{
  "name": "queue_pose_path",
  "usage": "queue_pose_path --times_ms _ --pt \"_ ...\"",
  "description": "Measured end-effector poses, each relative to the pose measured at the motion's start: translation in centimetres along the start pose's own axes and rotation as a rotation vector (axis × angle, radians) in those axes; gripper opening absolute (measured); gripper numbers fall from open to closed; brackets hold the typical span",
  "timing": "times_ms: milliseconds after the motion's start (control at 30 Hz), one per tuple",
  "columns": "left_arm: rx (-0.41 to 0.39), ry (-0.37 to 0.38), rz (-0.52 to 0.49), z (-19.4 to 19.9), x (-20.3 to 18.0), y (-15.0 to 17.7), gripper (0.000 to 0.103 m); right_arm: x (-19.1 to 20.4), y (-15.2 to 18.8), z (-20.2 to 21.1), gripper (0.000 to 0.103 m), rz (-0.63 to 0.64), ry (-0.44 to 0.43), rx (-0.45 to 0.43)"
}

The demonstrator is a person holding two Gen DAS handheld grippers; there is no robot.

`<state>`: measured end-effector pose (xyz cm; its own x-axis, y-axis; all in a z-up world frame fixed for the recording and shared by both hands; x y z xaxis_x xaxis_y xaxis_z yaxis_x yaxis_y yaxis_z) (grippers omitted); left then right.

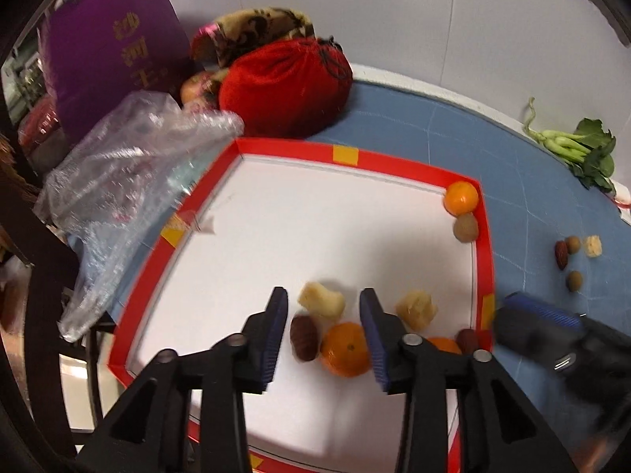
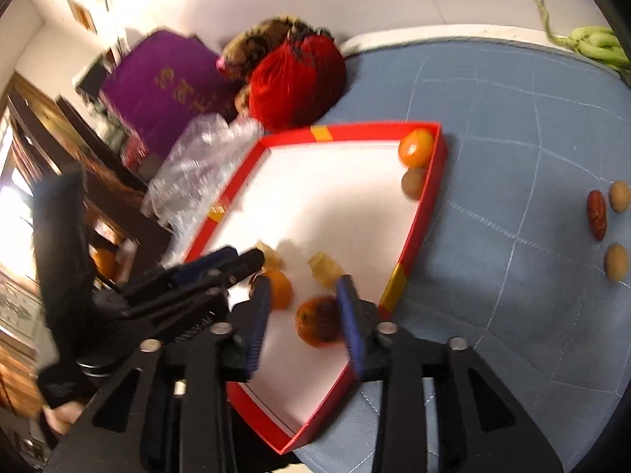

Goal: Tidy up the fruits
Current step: 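Carry the red dates to the white tray and open both tools, then grasp a yellow fruit chunk with the right tool while the left tool grasps a red date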

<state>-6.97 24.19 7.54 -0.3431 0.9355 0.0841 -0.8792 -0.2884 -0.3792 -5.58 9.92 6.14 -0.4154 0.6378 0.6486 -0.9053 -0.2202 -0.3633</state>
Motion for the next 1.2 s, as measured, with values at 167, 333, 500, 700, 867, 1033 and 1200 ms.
queue_pose_path --times_ms 167,333,500,700,867,1033,1200 --pt "-0.059 -0.039 -0.003 0.8 -0.6 -0.6 0.047 -1.9 -1.3 2.7 0.041 -0.080 -0.001 -0.081" --pt "-0.092 0.004 -0.066 1.5 -3.6 -1.0 0.049 -6.6 -2.2 7.7 0.041 -0.222 0.063 -0.194" --pt "-0.129 0.079 -0.219 2.1 -9.5 -1.2 0.053 -12.5 -2.1 13.9 0.041 -0.412 0.114 -0.316" --pt "-0.091 0.187 -0.374 1.0 -17.0 -2.2 0.053 -16.6 -1.4 16.8 0.041 -0.527 0.191 -0.314" --pt "-0.007 0.255 -0.424 -1.7 -21.3 -2.7 0.053 -18.2 -1.8 17.0 0.041 -0.537 0.284 -0.270" --pt "-0.013 0.298 -0.494 -3.1 -23.8 -2.8 0.052 -19.5 -2.5 15.4 0.041 -0.541 0.317 -0.202" --pt "0.016 0.355 -0.518 -4.3 -24.4 -2.6 0.052 -20.0 -2.9 13.5 0.041 -0.532 0.350 -0.137"
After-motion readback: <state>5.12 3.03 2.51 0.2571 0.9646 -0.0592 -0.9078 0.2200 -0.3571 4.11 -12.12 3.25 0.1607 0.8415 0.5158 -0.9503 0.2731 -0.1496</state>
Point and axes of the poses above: each gripper's, at about its wrist camera, not at the fingertips, and z roughly against the way its jaws point, x to its left, y to its underside, the point moved 2 cm from there along -z, roughly the way its jaws point, and after that the axes turned 8 degrees about x, right-handed, at the moved point
